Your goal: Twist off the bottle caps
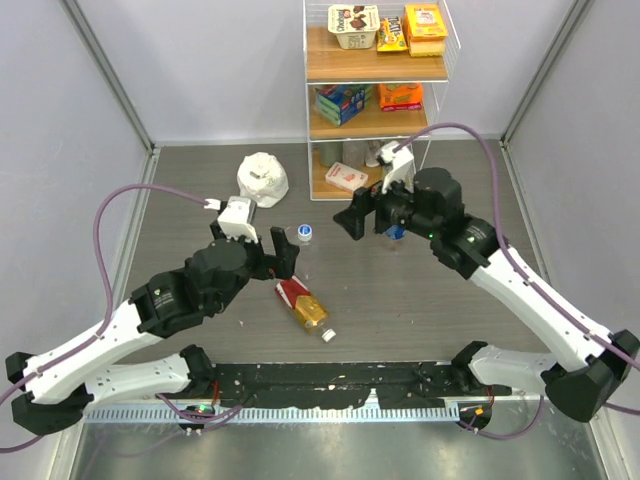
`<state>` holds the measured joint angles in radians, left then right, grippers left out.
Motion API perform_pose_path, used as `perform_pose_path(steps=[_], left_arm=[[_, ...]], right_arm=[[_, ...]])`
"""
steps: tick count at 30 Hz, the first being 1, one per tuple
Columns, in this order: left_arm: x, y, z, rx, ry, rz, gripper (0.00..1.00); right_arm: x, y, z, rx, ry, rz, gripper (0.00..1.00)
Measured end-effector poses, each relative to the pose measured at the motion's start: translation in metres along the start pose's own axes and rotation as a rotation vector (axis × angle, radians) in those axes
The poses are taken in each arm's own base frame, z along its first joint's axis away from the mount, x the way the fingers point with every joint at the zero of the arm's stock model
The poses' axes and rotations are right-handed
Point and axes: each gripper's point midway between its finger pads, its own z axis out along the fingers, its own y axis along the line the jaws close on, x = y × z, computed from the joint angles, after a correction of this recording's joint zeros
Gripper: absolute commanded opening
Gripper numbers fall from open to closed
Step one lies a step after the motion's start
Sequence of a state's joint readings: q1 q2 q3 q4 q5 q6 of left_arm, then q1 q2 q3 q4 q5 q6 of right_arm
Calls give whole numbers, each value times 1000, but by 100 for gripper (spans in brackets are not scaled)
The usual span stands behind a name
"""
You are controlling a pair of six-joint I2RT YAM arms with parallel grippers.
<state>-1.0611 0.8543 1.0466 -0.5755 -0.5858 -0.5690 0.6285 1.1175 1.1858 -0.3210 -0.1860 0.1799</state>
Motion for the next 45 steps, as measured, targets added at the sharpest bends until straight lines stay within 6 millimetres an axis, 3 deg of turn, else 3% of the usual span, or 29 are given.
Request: perform_pose_path(steps=[6, 11, 17, 27, 36, 39, 43, 45], left_arm=[[-1, 8, -6, -18, -13, -9, 100], [0, 9, -8, -9, -13, -12, 100], [0, 9, -13, 10, -17, -21, 100], [4, 11, -14, 18, -13, -20, 100], [4, 12, -17, 25, -19, -26, 100], [4, 13, -18, 26, -21, -27, 100], [5, 14, -18, 22, -16, -18, 100], [6, 15, -18, 20, -14, -14, 100]], right_arm=[[40, 36, 33, -95, 122, -18, 90], [66, 52, 58, -98, 193, -37, 85], [80, 48, 82, -3, 217, -60, 76], [81, 37, 98, 82, 183, -30, 64], [94, 42, 113, 68, 202, -22, 50], [97, 42, 114, 66, 208, -24, 37], [95, 42, 115, 70, 201, -31, 11], [95, 41, 115, 76, 199, -34, 5]])
